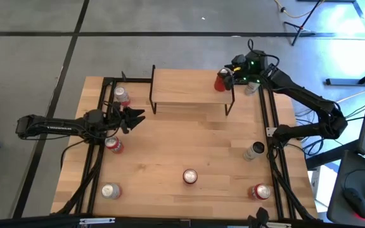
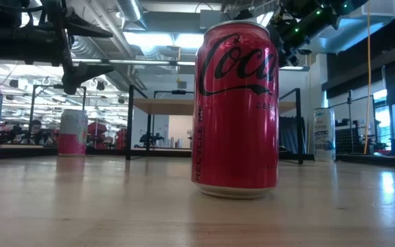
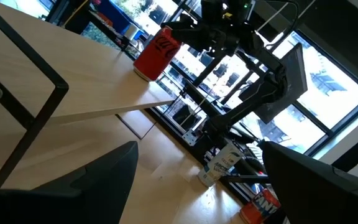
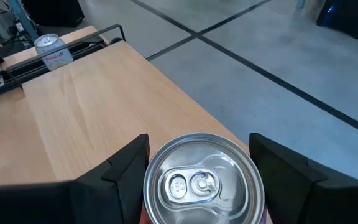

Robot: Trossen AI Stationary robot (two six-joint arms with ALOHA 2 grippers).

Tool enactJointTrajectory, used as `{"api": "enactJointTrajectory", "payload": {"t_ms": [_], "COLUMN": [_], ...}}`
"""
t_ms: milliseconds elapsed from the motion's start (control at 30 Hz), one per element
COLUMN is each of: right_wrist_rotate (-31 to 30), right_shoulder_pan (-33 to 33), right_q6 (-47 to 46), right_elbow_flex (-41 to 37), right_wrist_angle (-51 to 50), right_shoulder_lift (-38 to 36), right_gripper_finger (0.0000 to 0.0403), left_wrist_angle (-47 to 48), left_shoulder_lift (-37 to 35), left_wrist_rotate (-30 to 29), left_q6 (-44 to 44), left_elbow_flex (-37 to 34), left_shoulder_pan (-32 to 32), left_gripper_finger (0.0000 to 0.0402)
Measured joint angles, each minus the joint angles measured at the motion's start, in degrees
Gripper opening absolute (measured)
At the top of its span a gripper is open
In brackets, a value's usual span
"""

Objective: Place canned beverage on shelf
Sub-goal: Put the top red soda can on the shelf, then put the red soda can aligned with the other red soda can on the shelf

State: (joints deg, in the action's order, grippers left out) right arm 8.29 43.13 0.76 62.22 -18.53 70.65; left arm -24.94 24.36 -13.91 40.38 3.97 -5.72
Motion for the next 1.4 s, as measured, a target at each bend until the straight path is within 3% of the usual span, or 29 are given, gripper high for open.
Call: {"api": "enactJointTrajectory", "payload": {"t_ms": [200,567,867,1067,1200,1400], "right_wrist_rotate": [0.84,0.69,-1.25,-1.19,-1.26,-3.24], "right_shoulder_pan": [-0.04,-2.45,-3.63,-8.10,-13.62,-23.34], "right_q6": [1.26,2.55,2.67,2.65,0.53,-8.25], "right_elbow_flex": [0.03,0.90,9.74,16.83,19.38,19.76], "right_wrist_angle": [-0.92,-2.21,-12.13,-18.25,-18.90,-17.83], "right_shoulder_lift": [0.18,0.81,0.70,0.67,0.66,0.98], "right_gripper_finger": [0.0241,0.0317,0.0310,0.0308,0.0308,0.0308], "left_wrist_angle": [0.02,0.01,-0.14,-2.01,1.28,13.29], "left_shoulder_lift": [0.00,0.00,0.01,0.00,0.24,4.07], "left_wrist_rotate": [0.00,0.02,1.06,3.10,5.70,9.67], "left_q6": [0.00,0.00,0.00,-0.21,-3.58,-12.97], "left_elbow_flex": [0.00,0.00,0.00,0.13,4.68,17.67], "left_shoulder_pan": [0.00,0.01,0.02,0.02,0.02,0.04], "left_gripper_finger": [0.0339,0.0339,0.0339,0.0339,0.0339,0.0339]}}
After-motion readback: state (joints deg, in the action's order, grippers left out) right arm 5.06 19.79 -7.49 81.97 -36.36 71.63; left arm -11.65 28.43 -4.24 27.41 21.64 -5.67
